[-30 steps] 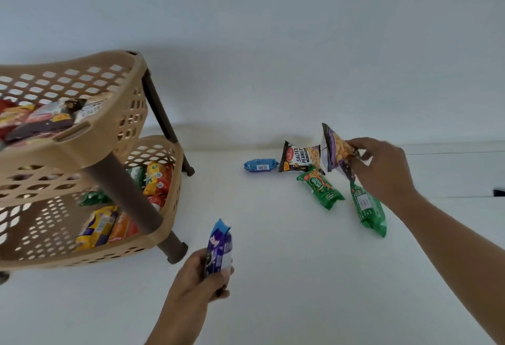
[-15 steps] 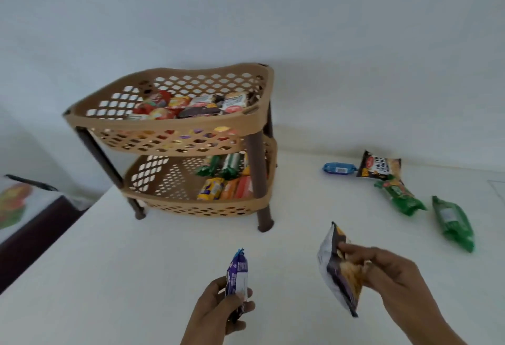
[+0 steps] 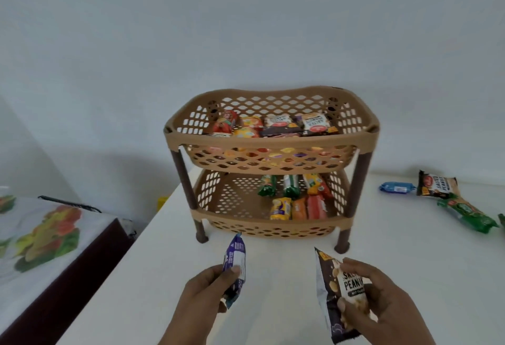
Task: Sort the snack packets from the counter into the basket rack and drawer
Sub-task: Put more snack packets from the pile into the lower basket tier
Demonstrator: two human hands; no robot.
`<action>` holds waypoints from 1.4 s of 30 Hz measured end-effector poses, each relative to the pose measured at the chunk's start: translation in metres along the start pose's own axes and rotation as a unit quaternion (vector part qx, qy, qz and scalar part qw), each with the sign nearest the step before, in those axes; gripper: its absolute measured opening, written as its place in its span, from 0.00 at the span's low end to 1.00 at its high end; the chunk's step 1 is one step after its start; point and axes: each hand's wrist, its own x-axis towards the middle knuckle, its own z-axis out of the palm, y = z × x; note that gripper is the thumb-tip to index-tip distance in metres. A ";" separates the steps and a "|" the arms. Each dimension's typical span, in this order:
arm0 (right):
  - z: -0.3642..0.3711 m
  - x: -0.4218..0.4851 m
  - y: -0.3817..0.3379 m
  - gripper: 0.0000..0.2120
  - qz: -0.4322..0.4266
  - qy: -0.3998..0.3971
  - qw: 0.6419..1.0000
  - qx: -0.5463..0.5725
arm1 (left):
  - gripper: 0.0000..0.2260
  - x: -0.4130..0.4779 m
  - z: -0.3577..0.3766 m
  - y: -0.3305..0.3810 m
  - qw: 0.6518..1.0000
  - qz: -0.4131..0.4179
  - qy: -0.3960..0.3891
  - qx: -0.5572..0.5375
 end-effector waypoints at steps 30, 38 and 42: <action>0.163 0.197 -0.076 0.18 -0.143 -0.014 0.927 -0.346 | 0.33 0.219 0.005 0.088 0.830 0.195 -0.013 0.522; 0.188 0.224 -0.057 0.16 -0.054 -0.091 0.911 -0.398 | 0.11 0.233 0.007 0.095 0.714 0.187 -0.057 0.673; 0.187 0.228 -0.053 0.21 -0.034 -0.102 0.904 -0.413 | 0.12 0.232 0.005 0.099 0.651 0.195 -0.082 0.729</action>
